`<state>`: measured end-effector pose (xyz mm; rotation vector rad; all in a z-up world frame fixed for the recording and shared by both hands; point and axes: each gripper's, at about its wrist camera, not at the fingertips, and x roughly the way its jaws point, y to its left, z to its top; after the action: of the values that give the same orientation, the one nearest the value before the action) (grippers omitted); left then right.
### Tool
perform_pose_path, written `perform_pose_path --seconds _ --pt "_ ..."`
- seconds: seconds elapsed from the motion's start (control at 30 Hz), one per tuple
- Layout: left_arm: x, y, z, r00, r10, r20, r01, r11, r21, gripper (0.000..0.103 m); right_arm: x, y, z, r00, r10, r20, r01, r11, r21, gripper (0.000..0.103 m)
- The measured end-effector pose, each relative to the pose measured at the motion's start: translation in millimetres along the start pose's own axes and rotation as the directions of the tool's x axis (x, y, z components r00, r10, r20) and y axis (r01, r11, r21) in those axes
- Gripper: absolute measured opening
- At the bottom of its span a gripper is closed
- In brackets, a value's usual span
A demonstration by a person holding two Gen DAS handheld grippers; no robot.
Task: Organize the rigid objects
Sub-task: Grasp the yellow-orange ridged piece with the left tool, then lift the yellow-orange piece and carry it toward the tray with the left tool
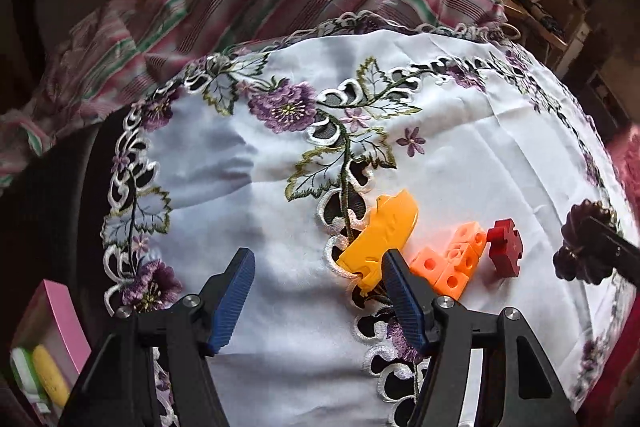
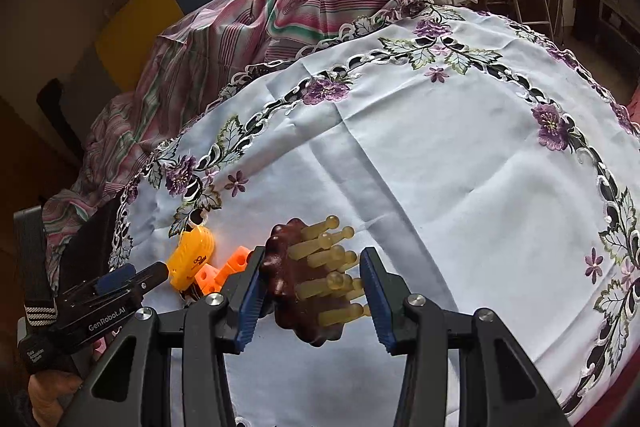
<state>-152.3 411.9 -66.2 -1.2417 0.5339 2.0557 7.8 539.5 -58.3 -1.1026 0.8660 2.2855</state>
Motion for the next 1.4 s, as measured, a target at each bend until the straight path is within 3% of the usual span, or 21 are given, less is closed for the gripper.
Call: perform_pose_path --seconds 0.17,0.27,0.4,0.53,0.6,0.63,0.67,0.83,1.03,1.27,1.33,1.4 --pt "2 -19 -1 1.0 -0.027 0.015 0.026 0.994 0.108 0.064 1 1 0 1.0 0.003 -0.002 -0.003 1.0 0.002 0.047" --pt "11 -31 2 1.0 -0.025 0.003 0.024 0.985 0.169 0.048 1 3 0 1.0 0.008 -0.005 -0.008 1.0 -0.004 0.047" --pt "21 -39 9 0.999 -0.041 -0.003 0.04 0.975 0.219 0.046 3 5 -1 1.0 0.006 -0.01 -0.007 1.0 -0.014 0.047" --pt "38 -32 15 0.994 -0.075 -0.083 0.09 0.976 0.197 0.046 5 7 -2 1.0 0.001 -0.011 -0.001 1.0 -0.024 0.047" --pt "41 -29 11 0.995 -0.07 -0.073 0.083 0.977 0.195 0.046 7 9 -3 1.0 -0.004 -0.015 0.003 1.0 -0.031 0.047" --pt "39 -26 10 0.995 -0.071 -0.069 0.082 0.98 0.18 0.033 7 9 -3 1.0 -0.004 -0.016 0.004 0.999 -0.033 0.047" --pt "36 -22 8 0.997 -0.058 -0.054 0.066 0.986 0.154 0.027 8 9 -3 1.0 -0.007 -0.017 0.006 0.999 -0.035 0.047" --pt "3 -9 -2 0.995 -0.092 0.041 0.089 0.994 0.065 0.027 14 12 -4 0.999 -0.018 -0.032 0.016 0.999 -0.052 0.047" --pt "-39 -14 -25 0.984 -0.138 0.112 0.135 0.99 0.039 0.027 25 17 -7 0.996 -0.049 -0.069 0.042 0.994 -0.106 0.047" --pt "-10 -7 -16 0.996 -0.016 0.086 0.009 0.996 0.084 0.029 36 13 -12 0.99 -0.097 -0.101 0.085 0.989 -0.12 0.047" --pt "-9 3 -14 0.996 -0.069 0.064 0.066 0.997 0.036 0.029 37 16 -14 0.989 -0.113 -0.097 0.1 0.986 -0.131 0.047" --pt "-22 6 -18 0.989 -0.113 0.097 0.111 0.993 0.025 0.029 40 16 -14 0.988 -0.12 -0.102 0.106 0.985 -0.133 0.047"
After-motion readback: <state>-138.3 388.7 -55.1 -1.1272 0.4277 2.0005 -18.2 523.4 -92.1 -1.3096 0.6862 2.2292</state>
